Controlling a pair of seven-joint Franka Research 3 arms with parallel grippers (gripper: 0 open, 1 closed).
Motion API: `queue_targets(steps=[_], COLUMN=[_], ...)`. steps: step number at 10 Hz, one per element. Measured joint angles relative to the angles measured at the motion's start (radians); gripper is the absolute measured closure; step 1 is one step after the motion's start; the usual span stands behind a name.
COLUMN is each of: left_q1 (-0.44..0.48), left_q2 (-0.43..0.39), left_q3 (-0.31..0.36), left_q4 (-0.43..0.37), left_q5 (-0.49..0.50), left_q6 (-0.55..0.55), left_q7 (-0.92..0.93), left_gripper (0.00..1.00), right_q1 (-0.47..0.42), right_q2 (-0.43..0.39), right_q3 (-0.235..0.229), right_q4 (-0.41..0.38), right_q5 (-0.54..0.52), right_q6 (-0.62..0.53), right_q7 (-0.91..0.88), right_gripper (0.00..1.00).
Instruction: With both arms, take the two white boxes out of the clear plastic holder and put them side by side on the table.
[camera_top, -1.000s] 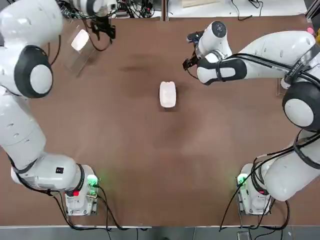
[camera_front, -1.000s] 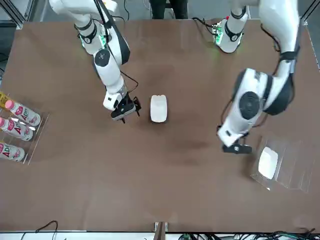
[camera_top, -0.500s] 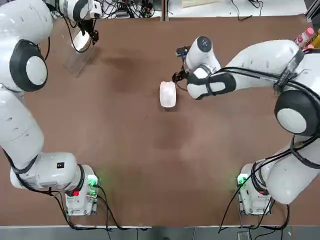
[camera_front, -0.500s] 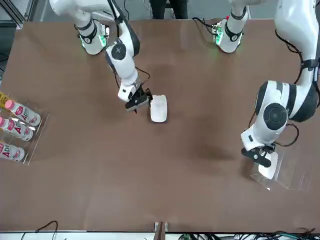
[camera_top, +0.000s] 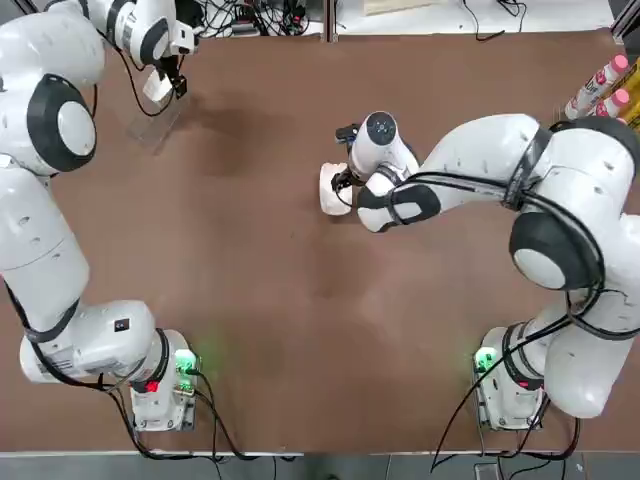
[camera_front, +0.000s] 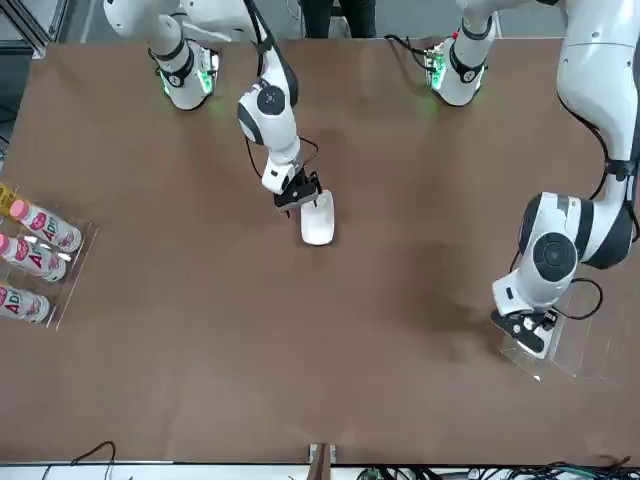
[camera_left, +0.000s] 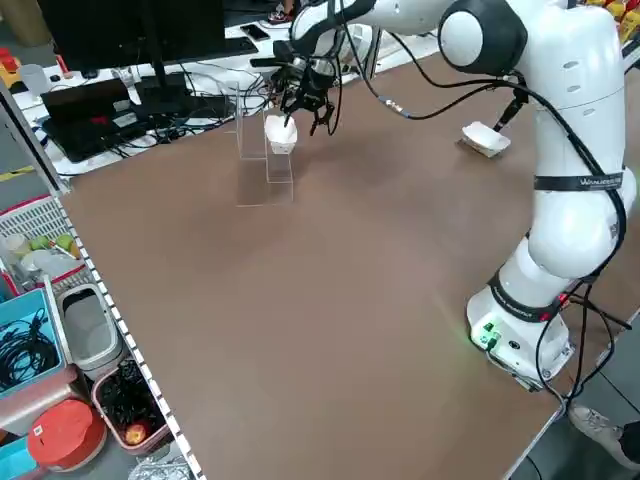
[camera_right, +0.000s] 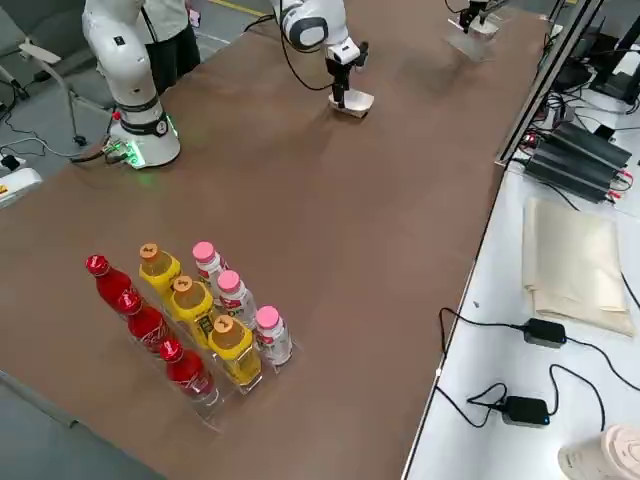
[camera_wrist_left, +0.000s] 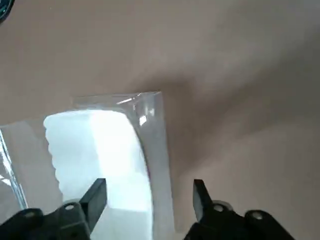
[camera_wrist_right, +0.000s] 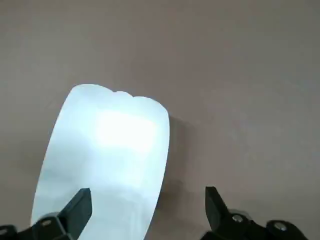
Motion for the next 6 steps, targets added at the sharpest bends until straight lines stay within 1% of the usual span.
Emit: queue_targets(steps=[1, 2, 3, 4, 5, 6], left_q1=[0.008, 0.009, 0.009, 0.009, 0.009, 0.009], left_q2=[0.001, 0.004, 0.009, 0.015, 0.020, 0.023], left_q3=[0.000, 0.000, 0.000, -0.001, -0.001, -0.001], left_q4=[0.000, -0.001, -0.001, -0.001, -0.001, -0.001], left_q5=[0.006, 0.019, 0.023, 0.023, 0.024, 0.024], left_q6=[0.000, 0.000, 0.000, 0.000, 0.000, 0.000], left_q7=[0.006, 0.006, 0.006, 0.006, 0.006, 0.006], left_gripper=[0.29, 0.44, 0.56, 0.59, 0.74, 0.85], right_q1=[0.008, 0.012, 0.025, 0.039, 0.047, 0.048], right_q2=[0.008, 0.018, 0.038, 0.066, 0.091, 0.104], right_q3=[-0.008, -0.010, -0.011, -0.012, -0.014, -0.017], right_q4=[0.007, 0.009, 0.011, 0.016, 0.024, 0.032], right_q5=[0.014, 0.040, 0.074, 0.093, 0.099, 0.104], right_q6=[0.006, 0.024, 0.054, 0.083, 0.103, 0.112], right_q7=[0.000, -0.001, -0.001, 0.000, 0.001, 0.001], right_gripper=[0.00, 0.00, 0.00, 0.00, 0.00, 0.02])
